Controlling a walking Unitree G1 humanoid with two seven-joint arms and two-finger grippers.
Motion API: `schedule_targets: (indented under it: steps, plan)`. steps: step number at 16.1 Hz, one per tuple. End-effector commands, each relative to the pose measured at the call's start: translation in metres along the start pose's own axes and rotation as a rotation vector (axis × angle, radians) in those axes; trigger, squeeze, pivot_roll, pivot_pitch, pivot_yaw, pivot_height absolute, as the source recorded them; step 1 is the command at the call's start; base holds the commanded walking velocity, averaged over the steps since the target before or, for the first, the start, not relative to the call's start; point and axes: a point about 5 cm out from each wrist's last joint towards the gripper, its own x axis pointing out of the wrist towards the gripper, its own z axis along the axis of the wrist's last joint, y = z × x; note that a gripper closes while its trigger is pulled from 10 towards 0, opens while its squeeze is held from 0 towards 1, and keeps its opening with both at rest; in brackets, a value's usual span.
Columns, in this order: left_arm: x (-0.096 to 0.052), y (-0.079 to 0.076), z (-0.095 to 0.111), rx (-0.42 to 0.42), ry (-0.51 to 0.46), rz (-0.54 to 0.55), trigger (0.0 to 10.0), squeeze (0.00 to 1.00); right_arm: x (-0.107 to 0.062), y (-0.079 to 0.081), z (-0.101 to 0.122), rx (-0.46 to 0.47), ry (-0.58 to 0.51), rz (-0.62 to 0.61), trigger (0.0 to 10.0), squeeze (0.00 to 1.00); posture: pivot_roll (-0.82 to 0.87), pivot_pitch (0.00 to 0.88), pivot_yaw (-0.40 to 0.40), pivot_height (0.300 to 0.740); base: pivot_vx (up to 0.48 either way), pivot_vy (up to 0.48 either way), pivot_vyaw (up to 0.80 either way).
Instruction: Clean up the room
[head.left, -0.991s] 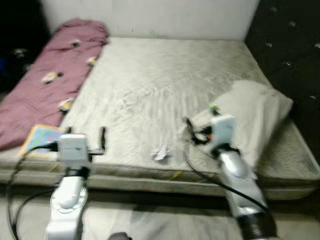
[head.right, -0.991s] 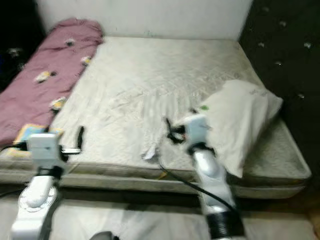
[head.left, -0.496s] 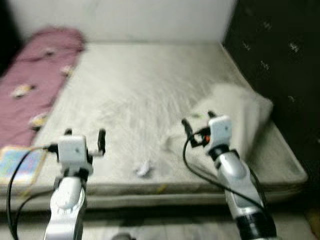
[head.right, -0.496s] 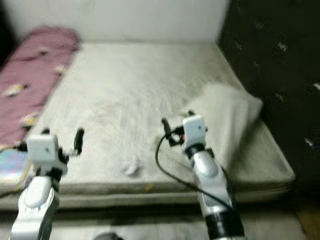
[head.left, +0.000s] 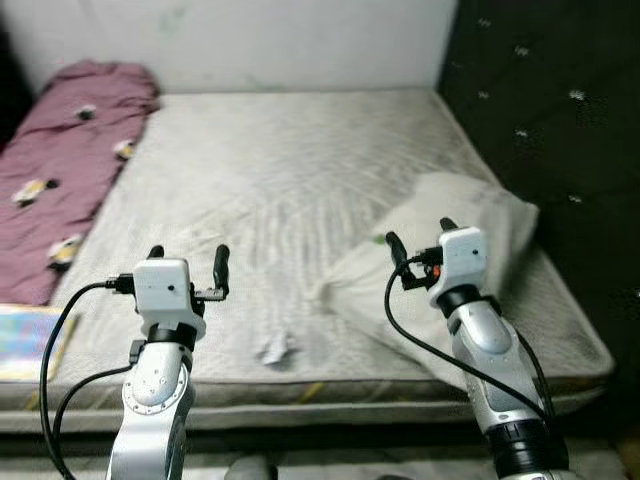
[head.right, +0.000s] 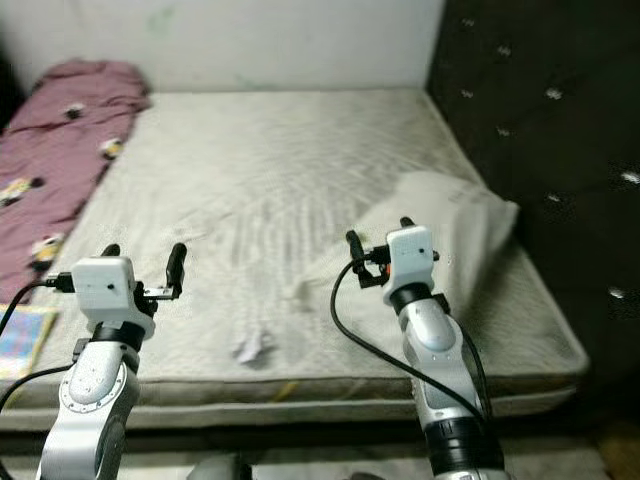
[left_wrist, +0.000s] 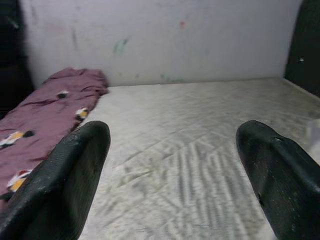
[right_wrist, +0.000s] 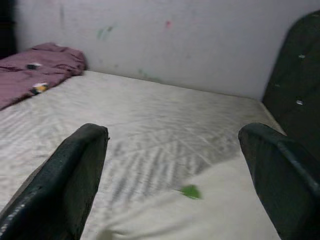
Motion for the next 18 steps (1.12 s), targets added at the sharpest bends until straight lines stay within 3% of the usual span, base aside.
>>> schedule_targets:
  steps: [1, 8, 15, 18]
  plan:
    - [0.0005, 0.0043, -0.0031, 0.005, 0.016, 0.002, 10.0, 0.00, 0.0024, 0.0037, 0.0027, 0.008, -0.014, 0.012, 10.0, 0.00, 0.03, 0.026, 0.011, 0.740, 0.000, 0.480, 0.00]
    - [0.0004, 0.0074, -0.0008, 0.019, -0.006, 0.028, 10.0, 0.00, 0.0027, 0.0026, 0.0038, -0.001, -0.018, 0.003, 10.0, 0.00, 0.03, 0.023, 0.011, 0.740, 0.000, 0.455, 0.00]
    - [-0.0023, 0.0025, 0.0051, 0.015, -0.031, -0.031, 10.0, 0.00, 0.0024, -0.0015, 0.0004, 0.013, -0.001, -0.029, 10.0, 0.00, 0.04, 0.043, 0.017, 0.740, 0.000, 0.000, 0.00]
    - [-0.0039, 0.0063, 0.0024, 0.017, -0.023, -0.028, 10.0, 0.00, 0.0022, 0.0003, 0.0019, 0.013, -0.002, -0.022, 10.0, 0.00, 0.04, 0.052, 0.017, 0.740, 0.290, 0.000, -0.61]
